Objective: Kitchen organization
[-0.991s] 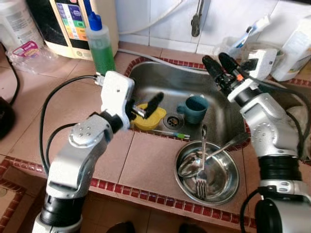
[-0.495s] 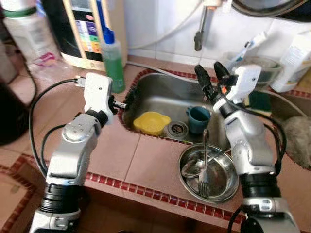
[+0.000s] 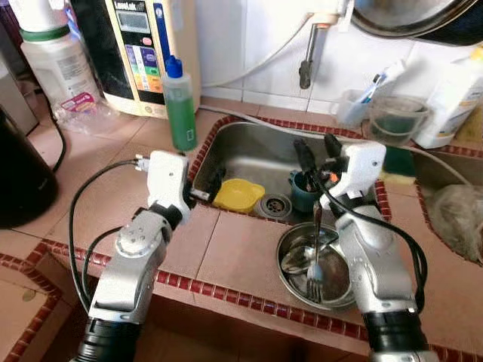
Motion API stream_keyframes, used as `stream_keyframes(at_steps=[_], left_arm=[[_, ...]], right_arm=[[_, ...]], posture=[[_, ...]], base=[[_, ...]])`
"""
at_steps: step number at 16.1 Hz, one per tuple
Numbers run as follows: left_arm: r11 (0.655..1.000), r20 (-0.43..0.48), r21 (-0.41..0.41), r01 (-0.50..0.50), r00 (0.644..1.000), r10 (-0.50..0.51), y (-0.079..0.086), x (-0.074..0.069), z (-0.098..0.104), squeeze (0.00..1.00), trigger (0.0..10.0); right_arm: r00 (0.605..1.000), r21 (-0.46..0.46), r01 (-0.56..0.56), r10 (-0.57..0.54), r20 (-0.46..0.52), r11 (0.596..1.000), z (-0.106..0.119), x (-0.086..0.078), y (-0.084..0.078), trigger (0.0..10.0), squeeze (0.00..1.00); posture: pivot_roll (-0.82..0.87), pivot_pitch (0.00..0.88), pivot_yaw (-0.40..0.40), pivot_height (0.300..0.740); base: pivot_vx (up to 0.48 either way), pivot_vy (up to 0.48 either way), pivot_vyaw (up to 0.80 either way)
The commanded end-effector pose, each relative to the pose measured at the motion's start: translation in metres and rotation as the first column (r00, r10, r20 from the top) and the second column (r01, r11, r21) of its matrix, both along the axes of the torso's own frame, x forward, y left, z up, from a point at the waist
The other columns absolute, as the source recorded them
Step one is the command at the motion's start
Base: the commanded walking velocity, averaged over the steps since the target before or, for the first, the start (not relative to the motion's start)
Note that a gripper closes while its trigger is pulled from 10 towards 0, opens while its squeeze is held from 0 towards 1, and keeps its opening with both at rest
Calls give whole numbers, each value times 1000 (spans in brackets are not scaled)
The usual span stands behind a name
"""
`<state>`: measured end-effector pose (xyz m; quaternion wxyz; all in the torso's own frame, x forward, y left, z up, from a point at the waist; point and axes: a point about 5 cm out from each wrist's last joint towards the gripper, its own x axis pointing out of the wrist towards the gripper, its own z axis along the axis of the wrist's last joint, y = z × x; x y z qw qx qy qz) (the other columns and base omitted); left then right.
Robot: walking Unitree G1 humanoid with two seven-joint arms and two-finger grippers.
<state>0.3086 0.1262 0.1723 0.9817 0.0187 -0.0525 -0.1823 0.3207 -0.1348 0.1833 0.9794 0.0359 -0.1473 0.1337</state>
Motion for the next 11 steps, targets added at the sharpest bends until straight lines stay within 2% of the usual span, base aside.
stream_keyframes(at_steps=[1, 6, 11], left_arm=[[1000, 33, 0, 12, 999, -12, -1, -2, 5, 0, 10000], [999, 91, 10, 40, 995, -40, -3, -5, 9, 0, 10000], [998, 100, -16, 54, 994, -52, -4, -5, 8, 0, 10000]], right_arm=[[1000, -12, 4, -4, 18, 1000, 4, -3, 1, 10000, 0], [1000, -56, 17, -17, 8, 998, -1, -10, -3, 10000, 0], [1000, -71, 8, -8, -7, 997, -6, -14, -2, 10000, 0]], posture=[[-128, 19, 40, 740], [-148, 1, 34, 740], [-155, 0, 25, 740]], base=[[0, 0, 0], [0, 0, 0], [0, -435, 0]])
